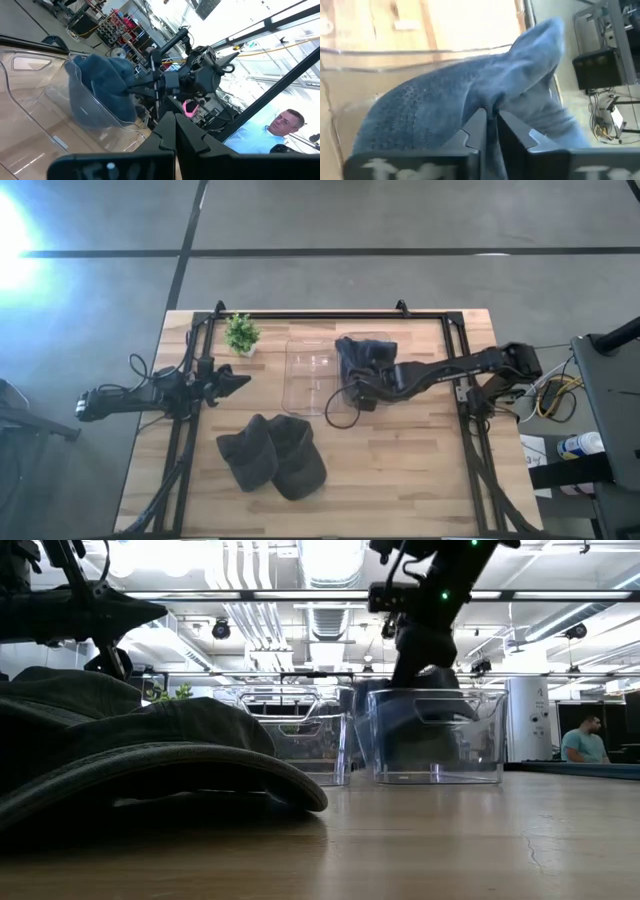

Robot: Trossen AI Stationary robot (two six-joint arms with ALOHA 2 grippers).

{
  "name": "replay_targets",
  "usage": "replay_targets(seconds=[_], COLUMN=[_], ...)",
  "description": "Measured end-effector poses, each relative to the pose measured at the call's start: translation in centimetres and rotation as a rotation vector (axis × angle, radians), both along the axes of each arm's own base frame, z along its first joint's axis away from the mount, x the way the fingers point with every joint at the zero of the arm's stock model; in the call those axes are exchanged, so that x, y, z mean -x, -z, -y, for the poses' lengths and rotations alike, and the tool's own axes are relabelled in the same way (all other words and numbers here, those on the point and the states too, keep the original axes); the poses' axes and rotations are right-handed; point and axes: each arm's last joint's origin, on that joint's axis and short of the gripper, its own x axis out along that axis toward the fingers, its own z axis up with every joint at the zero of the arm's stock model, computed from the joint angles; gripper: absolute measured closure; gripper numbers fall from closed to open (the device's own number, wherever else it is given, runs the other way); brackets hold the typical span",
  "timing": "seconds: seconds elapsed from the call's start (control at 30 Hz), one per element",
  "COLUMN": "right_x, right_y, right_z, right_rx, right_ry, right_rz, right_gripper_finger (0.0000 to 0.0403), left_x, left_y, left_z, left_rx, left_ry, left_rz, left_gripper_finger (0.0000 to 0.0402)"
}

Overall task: Pick & Place hat
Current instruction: Put the blue cap into the right transparent bin, then put the left gray cap into the left transparent bin

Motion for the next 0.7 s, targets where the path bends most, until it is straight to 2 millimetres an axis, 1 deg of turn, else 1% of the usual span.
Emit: replay_targets(seconds=[0.17, 0.27, 0.37, 0.5, 0.57, 0.6, 0.7], right_x=[-0.1, 0.0, 0.1, -0.1, -0.2, -0.2, -0.1], right_y=[-1.2, -1.3, -1.3, -1.6, -2.5, -3.2, -6.4], right_z=[0.4, 0.7, 0.8, 0.8, 0.7, 0.5, 0.0], right_rx=[0.003, 0.005, 0.007, 0.013, 0.023, 0.026, 0.024], right_ry=[0.003, 0.009, 0.008, -0.002, -0.016, -0.022, -0.037], right_rz=[0.048, 0.049, 0.04, 0.041, 0.039, 0.043, 0.052], right_gripper_finger=[0.0306, 0.0278, 0.026, 0.0248, 0.0246, 0.0246, 0.0245], left_x=[0.0, 0.0, 0.0, 0.0, 0.0, 0.0, 0.0], left_y=[-0.1, -0.1, -0.1, -0.1, -0.1, -0.1, -0.1], left_z=[0.0, 0.0, 0.0, 0.0, 0.0, 0.0, 0.1], left_rx=[0.0, 0.0, -0.001, -0.006, -0.007, -0.007, -0.01], left_ry=[0.001, 0.001, 0.003, 0.005, 0.008, 0.013, 0.038], left_rz=[0.006, 0.006, 0.006, 0.005, 0.006, 0.005, 0.006], left_gripper_finger=[0.0401, 0.0401, 0.0401, 0.0401, 0.0401, 0.0401, 0.0401])
